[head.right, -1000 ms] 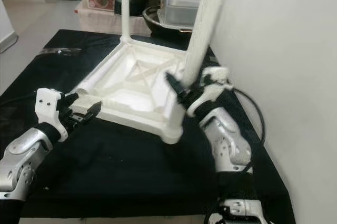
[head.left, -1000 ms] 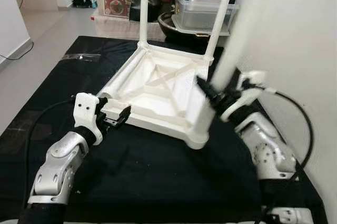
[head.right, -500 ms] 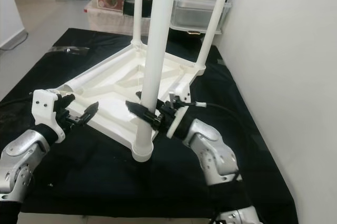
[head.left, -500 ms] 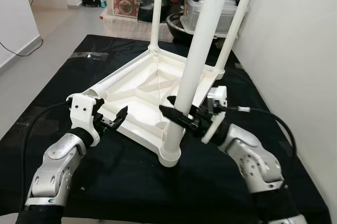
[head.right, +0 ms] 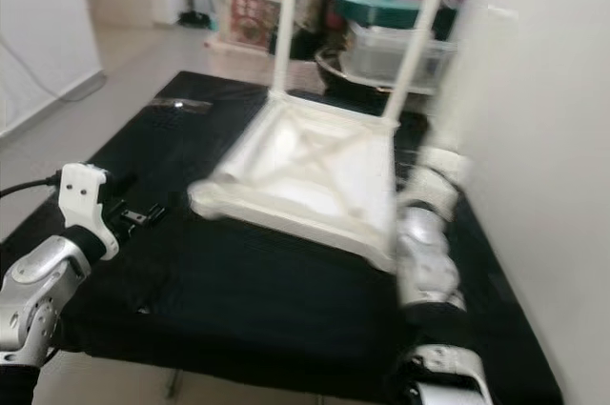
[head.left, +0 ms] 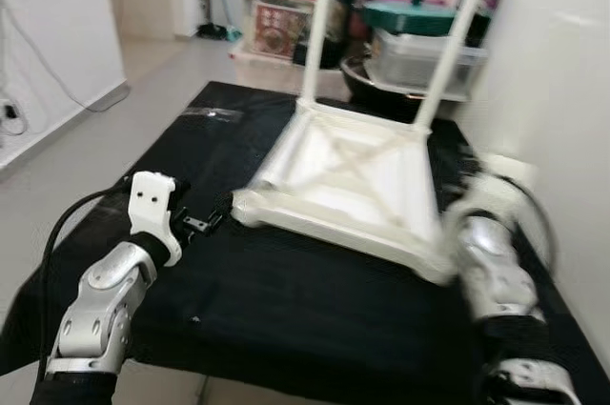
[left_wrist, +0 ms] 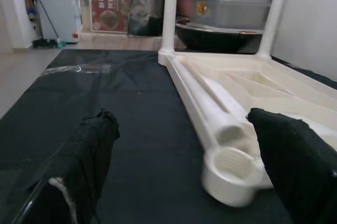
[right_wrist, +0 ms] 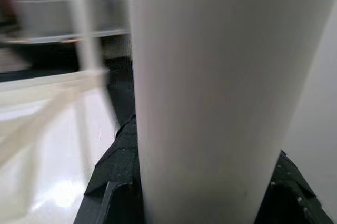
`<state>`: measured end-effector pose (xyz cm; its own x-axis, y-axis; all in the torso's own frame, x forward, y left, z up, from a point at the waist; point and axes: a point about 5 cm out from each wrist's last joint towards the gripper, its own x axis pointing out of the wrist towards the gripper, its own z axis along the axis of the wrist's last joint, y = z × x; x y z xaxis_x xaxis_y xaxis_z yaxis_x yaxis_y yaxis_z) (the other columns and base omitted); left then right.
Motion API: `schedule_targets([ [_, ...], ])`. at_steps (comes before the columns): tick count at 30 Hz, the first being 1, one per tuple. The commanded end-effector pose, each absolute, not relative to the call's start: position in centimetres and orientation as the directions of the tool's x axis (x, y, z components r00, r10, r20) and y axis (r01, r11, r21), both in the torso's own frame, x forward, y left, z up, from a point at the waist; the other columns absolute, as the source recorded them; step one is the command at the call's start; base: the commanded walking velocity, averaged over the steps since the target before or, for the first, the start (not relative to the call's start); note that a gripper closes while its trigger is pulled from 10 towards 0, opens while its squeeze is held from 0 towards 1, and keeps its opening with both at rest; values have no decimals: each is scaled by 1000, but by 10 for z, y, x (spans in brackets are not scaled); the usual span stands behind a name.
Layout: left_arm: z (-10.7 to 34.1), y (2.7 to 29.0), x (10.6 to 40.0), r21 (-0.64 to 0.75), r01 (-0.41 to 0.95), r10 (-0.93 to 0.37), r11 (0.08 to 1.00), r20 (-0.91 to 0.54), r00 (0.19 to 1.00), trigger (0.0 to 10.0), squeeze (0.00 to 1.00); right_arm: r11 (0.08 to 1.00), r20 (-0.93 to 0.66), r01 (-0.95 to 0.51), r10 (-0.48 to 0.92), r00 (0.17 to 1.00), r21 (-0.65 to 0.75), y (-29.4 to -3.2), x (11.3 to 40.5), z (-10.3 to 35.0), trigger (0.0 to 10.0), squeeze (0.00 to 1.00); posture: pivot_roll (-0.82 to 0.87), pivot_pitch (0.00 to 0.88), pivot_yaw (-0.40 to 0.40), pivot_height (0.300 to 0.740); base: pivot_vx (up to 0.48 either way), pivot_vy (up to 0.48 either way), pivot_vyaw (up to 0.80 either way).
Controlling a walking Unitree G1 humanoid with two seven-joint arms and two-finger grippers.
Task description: Building children table
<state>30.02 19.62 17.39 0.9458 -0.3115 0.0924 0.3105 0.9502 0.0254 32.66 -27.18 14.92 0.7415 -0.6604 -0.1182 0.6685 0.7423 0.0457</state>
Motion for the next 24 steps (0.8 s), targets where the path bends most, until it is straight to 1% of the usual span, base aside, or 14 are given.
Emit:
schedule_targets([
  [1, 172, 190, 301, 32, 332, -334, 943, 79, 939, 10000, 0, 745, -300, 666, -646, 702, -44, -269, 315, 105, 10000, 0, 62, 0, -107, 740, 0, 0, 0],
  [3, 172, 189, 302, 32, 334, -336, 942, 79, 939, 10000, 0, 759, -279, 652, -623, 731, 14, -262, 320, 110, 10000, 0, 61, 0, -104, 740, 0, 0, 0],
  [4, 172, 189, 302, 32, 335, -337, 942, 80, 938, 10000, 0, 792, -254, 610, -581, 773, 44, -255, 325, 115, 10000, 224, 61, 0, -104, 740, 0, 0, 0],
  [5, 172, 189, 302, 32, 335, -337, 942, 80, 938, 10000, 0, 792, -254, 610, -581, 773, 44, -255, 325, 115, 10000, 224, 61, 0, -104, 740, 0, 0, 0],
  [6, 173, 189, 302, 32, 337, -338, 941, 80, 938, 10000, 0, 808, -222, 584, -556, 801, 82, -250, 330, 123, 10000, 1000, 62, 0, -103, 740, 0, 0, 0],
  [10, 173, 190, 302, 35, 337, -339, 941, 81, 937, 10000, 0, 848, -174, 503, -477, 861, 167, -238, 341, 138, 10000, 1000, 64, 0, -103, 740, 0, 0, 0],
  [11, 173, 191, 302, 36, 336, -338, 941, 81, 938, 10000, 0, 880, -145, 408, -383, 912, 244, -229, 347, 146, 10000, 1000, 62, 0, -104, 740, 0, 0, 0],
  [12, 173, 192, 302, 36, 334, -336, 942, 80, 938, 10000, 0, 920, -92, 244, -226, 970, 309, -215, 354, 155, 10000, 0, 61, 0, -104, 740, 0, 0, 0],
  [14, 173, 192, 302, 36, 334, -336, 942, 80, 938, 10000, 0, 920, -92, 244, -226, 970, 309, -215, 354, 155, 10000, 0, 61, 0, -104, 740, 0, 0, 0],
  [17, 174, 189, 302, 38, 338, -340, 940, 83, 937, 10000, 0, 906, 90, -263, 247, 965, 331, -175, 353, 178, 10000, 0, 73, 0, -113, 740, 0, 0, 0],
  [18, 174, 189, 302, 38, 338, -340, 940, 83, 937, 10000, 0, 906, 90, -263, 247, 965, 331, -175, 353, 178, 10000, 0, 73, 0, -113, 740, 0, 0, 0],
  [20, 175, 189, 302, 39, 339, -341, 940, 87, 936, 10000, 0, 834, 170, -469, 438, 883, 290, -160, 348, 192, 10000, 0, 73, 0, -113, 740, 0, 0, 0],
  [23, 174, 190, 302, 39, 337, -340, 941, 86, 937, 10000, 0, 786, 208, -558, 519, 829, 265, -155, 345, 199, 10000, 0, 78, 0, -117, 740, 0, 0, 0],
  [24, 174, 190, 301, 40, 336, -338, 941, 84, 937, 10000, 0, 721, 242, -652, 607, 757, 232, -147, 341, 205, 10000, 0, 84, 0, -121, 740, 0, 0, 0],
])
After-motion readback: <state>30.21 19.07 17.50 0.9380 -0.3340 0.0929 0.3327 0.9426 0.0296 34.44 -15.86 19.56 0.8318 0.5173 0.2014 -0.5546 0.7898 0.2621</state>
